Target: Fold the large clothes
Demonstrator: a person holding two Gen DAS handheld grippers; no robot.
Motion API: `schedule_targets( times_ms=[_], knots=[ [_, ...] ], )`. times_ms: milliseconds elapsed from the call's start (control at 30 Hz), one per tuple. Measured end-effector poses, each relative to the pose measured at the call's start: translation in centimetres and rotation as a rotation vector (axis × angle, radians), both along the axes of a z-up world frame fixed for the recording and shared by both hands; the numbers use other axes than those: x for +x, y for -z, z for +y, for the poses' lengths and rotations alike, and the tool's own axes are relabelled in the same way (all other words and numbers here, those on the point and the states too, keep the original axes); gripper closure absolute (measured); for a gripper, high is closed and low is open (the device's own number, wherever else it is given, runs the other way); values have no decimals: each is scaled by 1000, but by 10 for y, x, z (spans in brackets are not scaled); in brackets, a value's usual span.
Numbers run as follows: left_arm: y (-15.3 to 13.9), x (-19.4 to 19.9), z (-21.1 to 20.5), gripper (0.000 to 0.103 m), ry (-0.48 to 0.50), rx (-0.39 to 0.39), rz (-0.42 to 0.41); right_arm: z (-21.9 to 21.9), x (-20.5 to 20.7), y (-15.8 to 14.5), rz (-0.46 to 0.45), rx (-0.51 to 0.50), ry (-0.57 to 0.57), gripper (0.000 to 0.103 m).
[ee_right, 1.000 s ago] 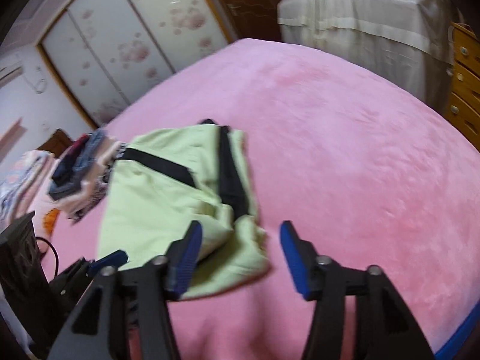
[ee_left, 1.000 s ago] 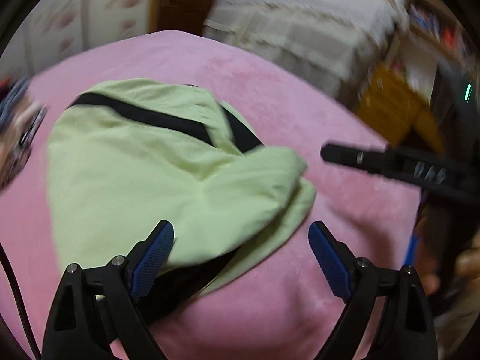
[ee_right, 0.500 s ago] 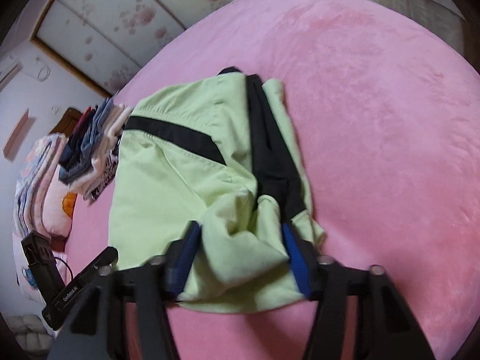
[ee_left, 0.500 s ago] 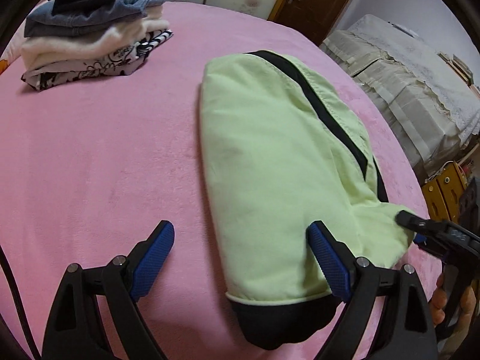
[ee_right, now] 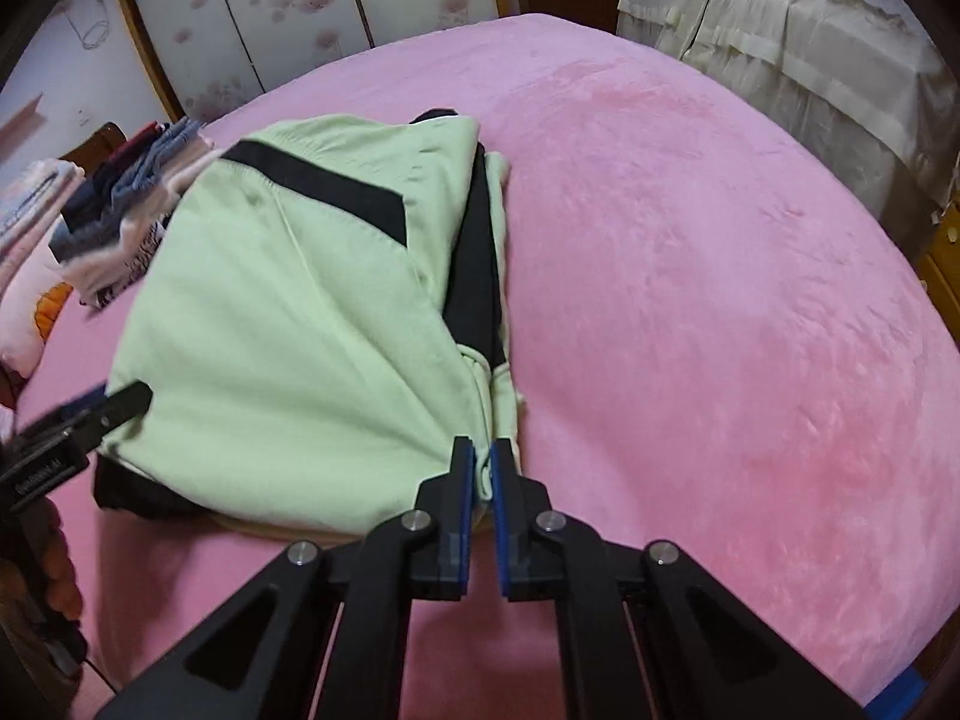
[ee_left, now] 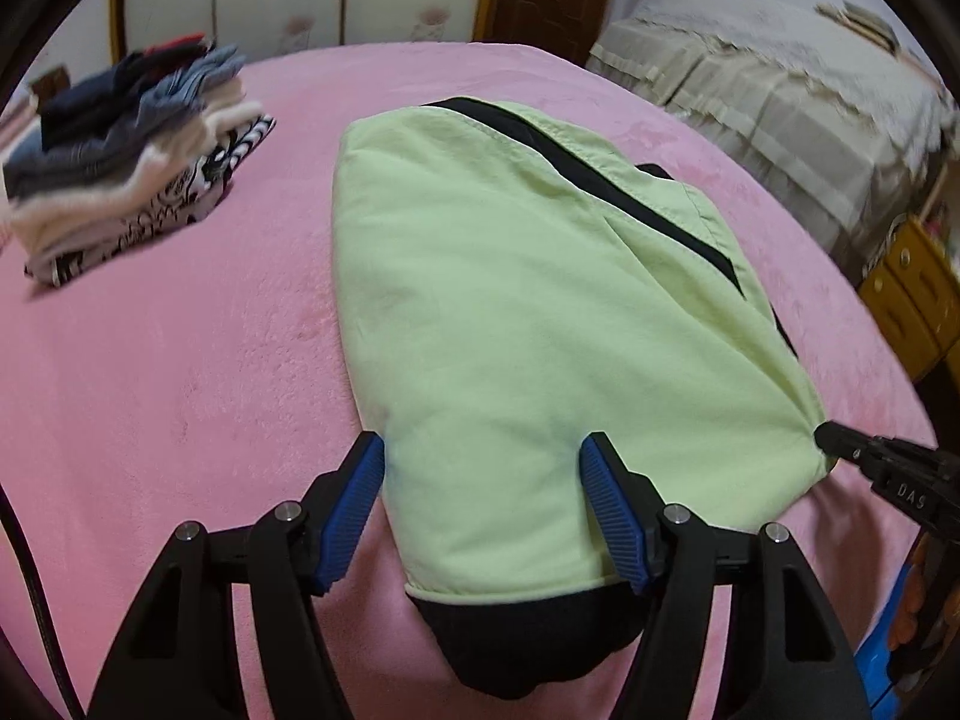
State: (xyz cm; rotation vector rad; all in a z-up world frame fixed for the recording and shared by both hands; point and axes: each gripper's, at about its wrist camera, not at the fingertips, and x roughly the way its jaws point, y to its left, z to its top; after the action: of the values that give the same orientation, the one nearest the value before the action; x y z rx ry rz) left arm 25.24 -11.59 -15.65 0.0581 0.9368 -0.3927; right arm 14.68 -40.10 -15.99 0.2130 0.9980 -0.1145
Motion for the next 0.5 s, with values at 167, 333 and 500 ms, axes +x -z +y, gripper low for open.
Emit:
schedule_targets(
  times_ms=[167, 333, 500],
  knots=[
    [0, -7, -6, 37, 17, 27, -21, 3, -12, -2, -24, -23, 37, 99],
    [3, -12, -12, 37, 44, 77, -59, 4, -1, 17, 42, -42, 43, 97],
    [-5, 2, 8, 31, 52, -28, 52, -5, -1, -5, 37, 17, 47, 85]
  ],
)
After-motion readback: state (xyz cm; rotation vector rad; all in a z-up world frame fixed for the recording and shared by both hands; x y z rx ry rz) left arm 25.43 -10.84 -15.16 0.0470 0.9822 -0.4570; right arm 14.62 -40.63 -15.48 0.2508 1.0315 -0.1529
